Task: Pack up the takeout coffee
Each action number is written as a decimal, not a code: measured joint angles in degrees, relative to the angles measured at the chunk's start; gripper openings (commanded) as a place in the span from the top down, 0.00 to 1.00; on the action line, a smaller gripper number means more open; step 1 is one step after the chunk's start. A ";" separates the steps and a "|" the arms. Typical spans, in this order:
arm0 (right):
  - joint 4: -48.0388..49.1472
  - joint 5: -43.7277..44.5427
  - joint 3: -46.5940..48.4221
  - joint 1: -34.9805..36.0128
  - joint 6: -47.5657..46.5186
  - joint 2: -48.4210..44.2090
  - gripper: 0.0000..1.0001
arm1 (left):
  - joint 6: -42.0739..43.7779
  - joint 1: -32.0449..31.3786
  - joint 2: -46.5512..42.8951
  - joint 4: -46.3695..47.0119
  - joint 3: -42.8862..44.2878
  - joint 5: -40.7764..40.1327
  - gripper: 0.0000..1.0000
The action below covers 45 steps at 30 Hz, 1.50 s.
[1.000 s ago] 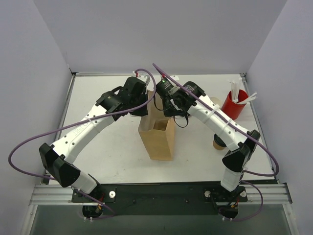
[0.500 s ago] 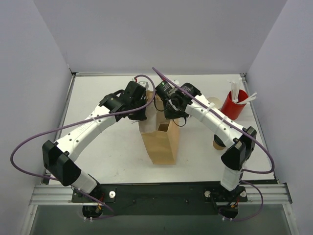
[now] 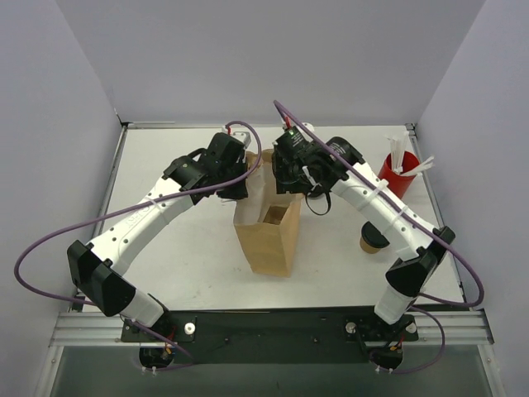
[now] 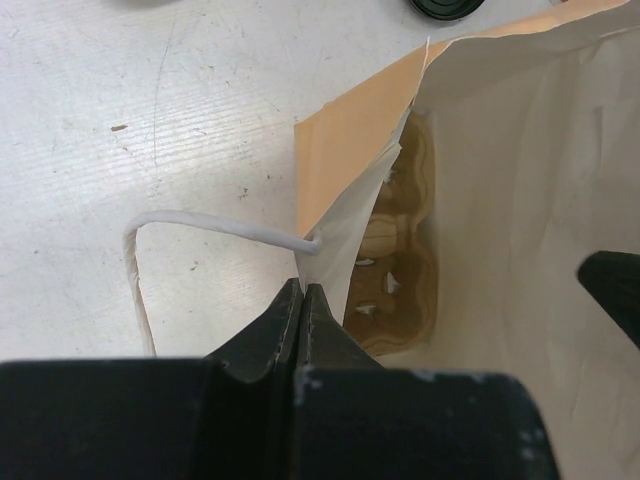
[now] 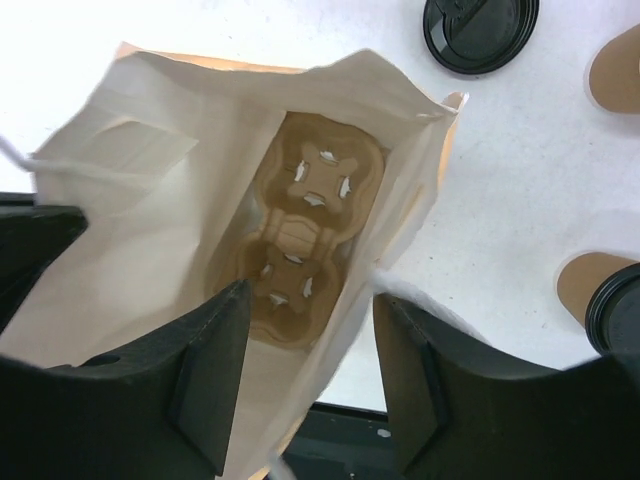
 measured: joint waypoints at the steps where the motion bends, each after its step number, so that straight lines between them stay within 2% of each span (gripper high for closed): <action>1: 0.02 -0.07 0.55 0.00 -0.04 -0.74 0.49 | 0.00 0.00 -0.02 0.02 0.00 0.04 0.98; 10: 0.07 -1.57 3.58 0.07 0.00 -5.60 0.41 | -0.15 -0.02 -0.26 0.15 0.00 1.25 0.96; 13: 0.11 -2.45 3.61 0.07 -0.02 -6.71 0.37 | -0.24 -0.04 -0.57 0.42 0.02 1.88 1.00; 17: 1.07 -2.71 3.13 0.04 -0.17 -7.39 0.35 | -0.26 -0.22 -1.07 0.52 0.59 2.47 1.00; 27: 13.75 -2.93 -12.61 0.04 -0.31 -8.87 0.35 | -0.02 -2.23 -2.25 0.66 0.94 2.14 1.00; 37: 19.69 -2.19 -6.60 0.37 -0.37 -13.18 0.31 | -3.28 -2.25 -6.36 1.27 -2.60 -2.71 1.00; 45: 14.97 2.45 -5.68 -2.67 -0.24 -20.22 0.29 | -5.73 -2.25 -8.96 2.91 -4.48 -6.32 1.00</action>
